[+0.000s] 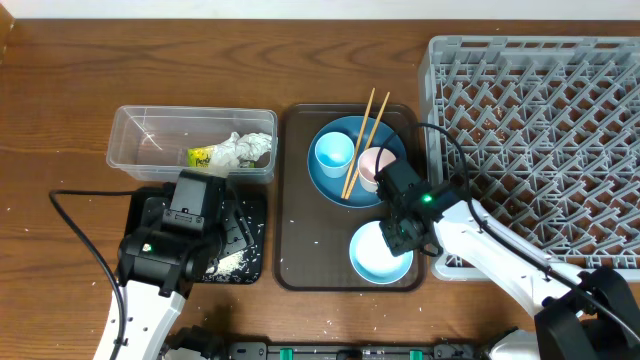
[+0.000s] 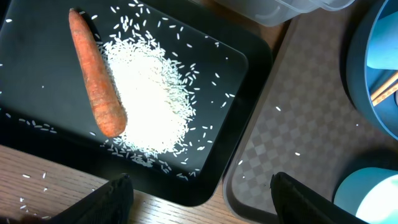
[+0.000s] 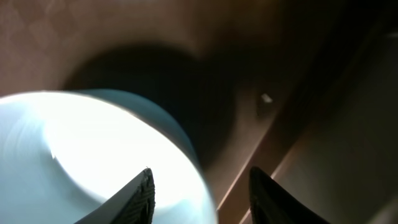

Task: Sort waste into correct bins and load items into the dishwasher rack
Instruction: 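Lift the bowl with the right gripper and carry it into the dish rack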

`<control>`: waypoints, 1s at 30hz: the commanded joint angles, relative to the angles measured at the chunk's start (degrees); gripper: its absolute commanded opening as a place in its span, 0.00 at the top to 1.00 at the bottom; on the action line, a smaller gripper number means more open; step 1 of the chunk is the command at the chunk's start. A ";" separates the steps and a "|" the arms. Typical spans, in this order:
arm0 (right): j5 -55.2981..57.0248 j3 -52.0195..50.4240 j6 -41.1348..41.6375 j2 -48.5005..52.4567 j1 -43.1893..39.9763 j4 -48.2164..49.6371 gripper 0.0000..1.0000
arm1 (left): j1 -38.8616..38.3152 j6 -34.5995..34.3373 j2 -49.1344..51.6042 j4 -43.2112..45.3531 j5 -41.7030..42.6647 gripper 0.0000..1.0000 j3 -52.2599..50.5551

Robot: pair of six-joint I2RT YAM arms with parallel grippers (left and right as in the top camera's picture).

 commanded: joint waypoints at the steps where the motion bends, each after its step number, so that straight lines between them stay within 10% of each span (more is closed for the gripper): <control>1: -2.75 -0.72 -0.15 -0.72 -0.02 0.17 0.57 | 0.24 0.17 0.22 -0.17 -0.70 0.27 0.28; 18: -4.31 -1.22 -0.11 -0.72 1.60 -0.76 0.70 | 0.24 0.17 0.22 -0.22 -0.70 0.26 0.28; 25: -4.28 -1.33 -0.13 -0.72 2.19 -0.98 0.99 | 0.24 0.17 0.22 -0.20 -0.70 0.25 0.28; 30: -4.31 -0.48 -0.17 -0.94 2.19 -0.52 0.99 | 0.24 0.17 0.22 -0.17 -0.70 0.12 0.28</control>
